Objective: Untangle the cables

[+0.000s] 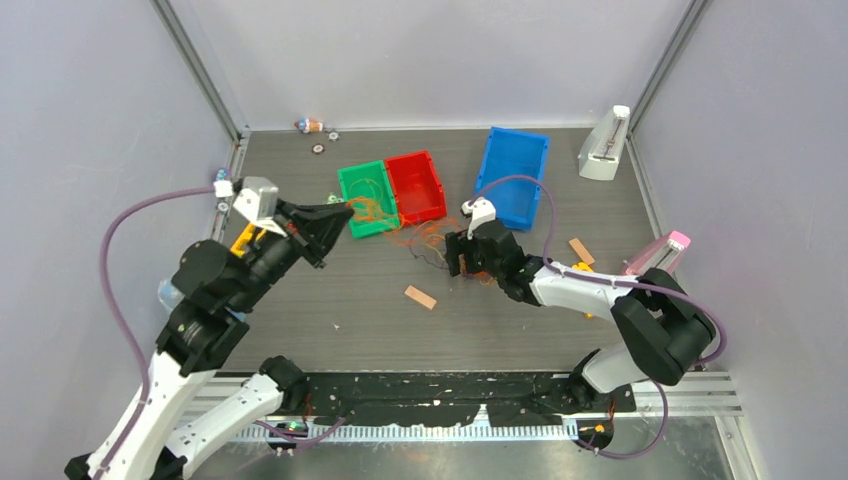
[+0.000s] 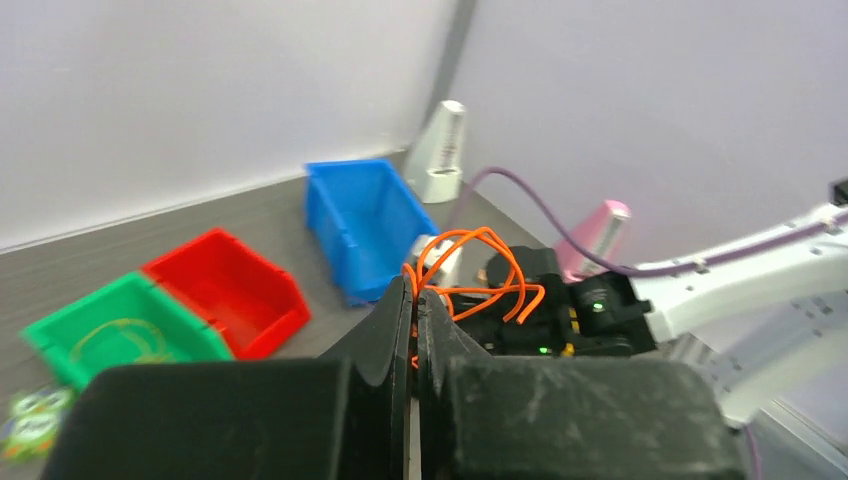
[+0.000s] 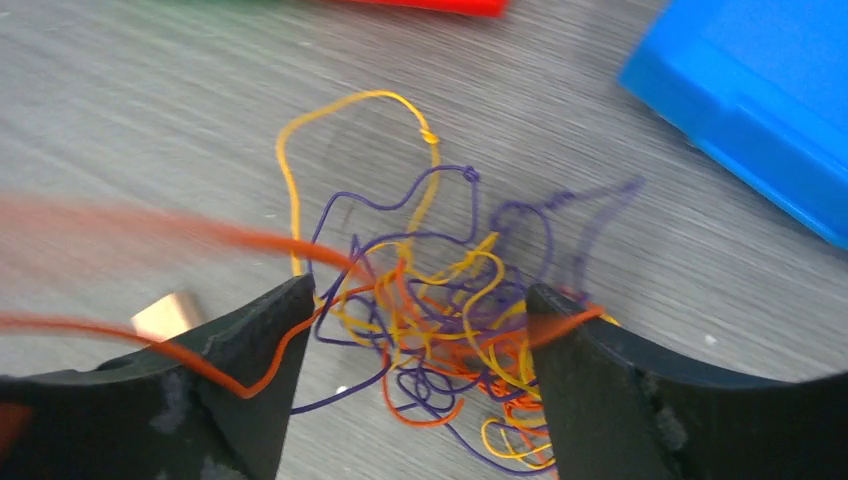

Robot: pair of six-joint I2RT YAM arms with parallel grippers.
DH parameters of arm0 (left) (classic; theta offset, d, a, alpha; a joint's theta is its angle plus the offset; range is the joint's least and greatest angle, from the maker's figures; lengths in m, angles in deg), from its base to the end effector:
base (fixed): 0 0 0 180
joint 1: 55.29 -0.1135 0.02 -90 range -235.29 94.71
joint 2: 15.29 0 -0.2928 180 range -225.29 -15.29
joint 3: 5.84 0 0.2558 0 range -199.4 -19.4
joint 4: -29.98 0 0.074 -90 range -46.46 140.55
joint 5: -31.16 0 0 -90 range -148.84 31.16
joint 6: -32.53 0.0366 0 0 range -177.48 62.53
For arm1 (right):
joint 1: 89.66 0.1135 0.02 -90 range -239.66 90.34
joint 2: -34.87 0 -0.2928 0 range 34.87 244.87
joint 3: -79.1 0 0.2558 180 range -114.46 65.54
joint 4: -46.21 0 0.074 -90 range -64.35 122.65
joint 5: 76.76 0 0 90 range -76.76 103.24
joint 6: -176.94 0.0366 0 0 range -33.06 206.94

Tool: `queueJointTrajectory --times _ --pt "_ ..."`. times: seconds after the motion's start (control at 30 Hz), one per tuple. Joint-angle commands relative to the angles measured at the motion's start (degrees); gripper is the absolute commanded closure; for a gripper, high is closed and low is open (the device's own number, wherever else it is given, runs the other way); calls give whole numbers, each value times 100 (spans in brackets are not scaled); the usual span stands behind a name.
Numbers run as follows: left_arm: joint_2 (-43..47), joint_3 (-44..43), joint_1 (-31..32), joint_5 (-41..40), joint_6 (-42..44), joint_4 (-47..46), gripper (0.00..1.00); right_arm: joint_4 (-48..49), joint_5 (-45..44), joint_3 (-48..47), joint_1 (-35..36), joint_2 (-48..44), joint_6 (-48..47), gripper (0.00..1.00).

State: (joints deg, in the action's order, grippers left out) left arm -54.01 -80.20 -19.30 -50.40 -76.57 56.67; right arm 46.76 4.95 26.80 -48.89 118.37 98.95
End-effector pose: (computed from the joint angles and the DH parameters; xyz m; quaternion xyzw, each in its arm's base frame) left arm 0.0845 -0.0680 0.4628 0.1505 0.6328 -0.3930 0.6500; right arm 0.2310 0.1922 0.2157 -0.1806 0.8483 0.1632 0.4702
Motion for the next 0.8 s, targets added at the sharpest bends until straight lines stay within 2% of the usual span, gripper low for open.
queueJointTrajectory --times 0.0,0.17,0.27,0.43,0.5,0.6,0.67,0.77 --pt "401 -106 -21 -1695 387 756 100 -546 -1261 -16 -140 -203 330 22" --pt "726 67 -19 -2882 559 1018 100 -850 -1898 239 -593 -607 769 42" --pt "762 110 -16 -3192 624 1131 100 -830 -1829 460 -1010 -880 1097 45" --pt "750 339 -19 -2728 565 1009 100 -81 -1255 1142 -1184 -1757 940 35" --pt "687 400 -20 -2441 552 942 100 328 -934 1428 -1179 -2107 783 27" --pt "561 424 -18 -1946 547 884 100 895 -439 1811 -1178 -2547 588 9" --pt "489 450 -16 -1632 532 829 100 1128 -162 1937 -1176 -2689 526 2" --pt "336 450 -18 -1233 490 764 100 1518 509 2019 -1169 -2765 409 4"
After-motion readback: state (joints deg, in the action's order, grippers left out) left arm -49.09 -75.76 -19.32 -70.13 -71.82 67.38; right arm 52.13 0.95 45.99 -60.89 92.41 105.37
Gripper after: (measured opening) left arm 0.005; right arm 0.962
